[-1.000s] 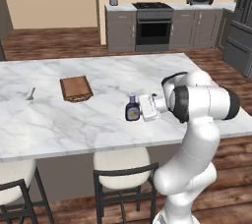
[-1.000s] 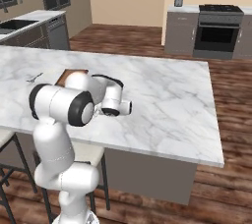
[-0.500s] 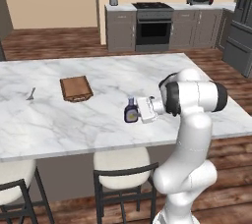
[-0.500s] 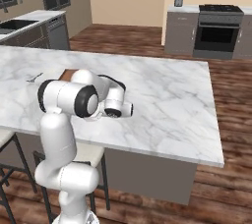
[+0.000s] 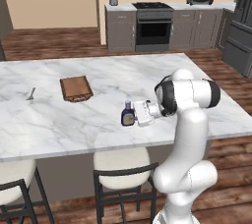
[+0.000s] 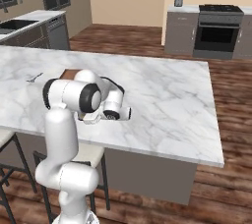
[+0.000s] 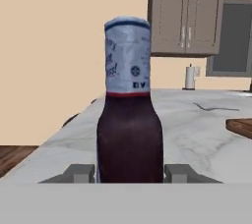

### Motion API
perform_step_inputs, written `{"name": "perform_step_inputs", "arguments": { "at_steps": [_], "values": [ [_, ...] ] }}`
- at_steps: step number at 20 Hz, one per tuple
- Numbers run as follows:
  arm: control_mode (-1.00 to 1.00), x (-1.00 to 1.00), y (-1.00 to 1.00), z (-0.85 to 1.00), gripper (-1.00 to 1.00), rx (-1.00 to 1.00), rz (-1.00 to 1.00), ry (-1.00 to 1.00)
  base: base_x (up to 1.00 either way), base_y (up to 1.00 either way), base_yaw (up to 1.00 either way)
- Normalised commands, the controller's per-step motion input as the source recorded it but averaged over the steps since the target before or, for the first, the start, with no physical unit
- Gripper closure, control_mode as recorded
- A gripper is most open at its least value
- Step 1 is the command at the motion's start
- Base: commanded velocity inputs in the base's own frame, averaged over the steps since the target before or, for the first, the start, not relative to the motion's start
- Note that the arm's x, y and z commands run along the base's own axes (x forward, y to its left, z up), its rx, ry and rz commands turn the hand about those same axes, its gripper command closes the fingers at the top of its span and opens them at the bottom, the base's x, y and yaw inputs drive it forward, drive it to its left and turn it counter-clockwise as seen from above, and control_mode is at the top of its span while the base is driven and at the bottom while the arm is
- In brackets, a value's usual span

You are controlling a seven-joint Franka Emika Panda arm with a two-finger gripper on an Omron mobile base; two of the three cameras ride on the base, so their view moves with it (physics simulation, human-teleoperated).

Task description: Move the mustard and condiment bottle from the cabinet to the dining counter.

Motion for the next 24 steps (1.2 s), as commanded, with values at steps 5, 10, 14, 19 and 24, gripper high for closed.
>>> {"name": "perform_step_inputs", "arguments": {
  "at_steps": [5, 10, 14, 19, 24],
  "values": [
    [-1.00, 0.09, 0.09, -0.24, 1.00, 0.00, 0.00, -0.03, 0.00, 0.00, 0.00],
    [-1.00, 0.12, 0.09, -0.22, 1.00, 0.00, 0.00, -0.04, 0.00, 0.00, 0.00],
    [-1.00, 0.14, 0.06, -0.23, 1.00, 0.00, 0.00, -0.05, 0.00, 0.00, 0.00],
    [-1.00, 0.10, 0.03, -0.26, 1.00, 0.00, 0.00, -0.03, 0.00, 0.00, 0.00],
    [-1.00, 0.01, 0.01, -0.21, 1.00, 0.00, 0.00, 0.00, 0.00, 0.00, 0.00]
  ]
}}
